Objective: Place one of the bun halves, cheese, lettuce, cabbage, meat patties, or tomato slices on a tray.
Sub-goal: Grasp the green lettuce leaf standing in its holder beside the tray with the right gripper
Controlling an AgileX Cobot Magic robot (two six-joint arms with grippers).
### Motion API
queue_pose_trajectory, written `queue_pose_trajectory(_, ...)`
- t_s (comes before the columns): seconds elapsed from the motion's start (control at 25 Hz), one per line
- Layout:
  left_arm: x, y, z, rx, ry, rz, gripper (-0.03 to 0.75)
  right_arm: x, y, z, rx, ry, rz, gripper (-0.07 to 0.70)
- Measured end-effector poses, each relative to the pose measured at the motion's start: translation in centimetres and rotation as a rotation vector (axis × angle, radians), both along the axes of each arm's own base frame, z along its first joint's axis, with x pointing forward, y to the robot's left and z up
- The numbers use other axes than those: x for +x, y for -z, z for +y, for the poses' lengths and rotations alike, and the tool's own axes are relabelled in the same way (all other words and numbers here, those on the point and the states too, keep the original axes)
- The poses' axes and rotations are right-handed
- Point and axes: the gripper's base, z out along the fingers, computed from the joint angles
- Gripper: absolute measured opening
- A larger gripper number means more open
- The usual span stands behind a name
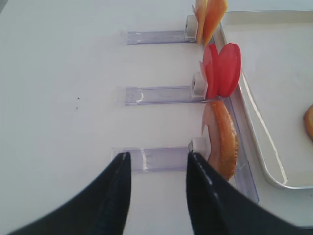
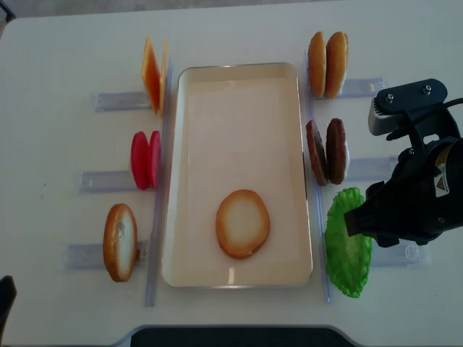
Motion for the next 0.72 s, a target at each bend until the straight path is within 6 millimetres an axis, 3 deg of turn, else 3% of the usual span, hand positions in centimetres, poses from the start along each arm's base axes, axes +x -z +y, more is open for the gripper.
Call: queue_pose_trajectory(0.72, 0.0, 0.0, 0.0, 0.003, 0.001, 0.0, 0.293, 1.8, 2.6, 1.4, -0.049, 0.019, 0.065, 0.378)
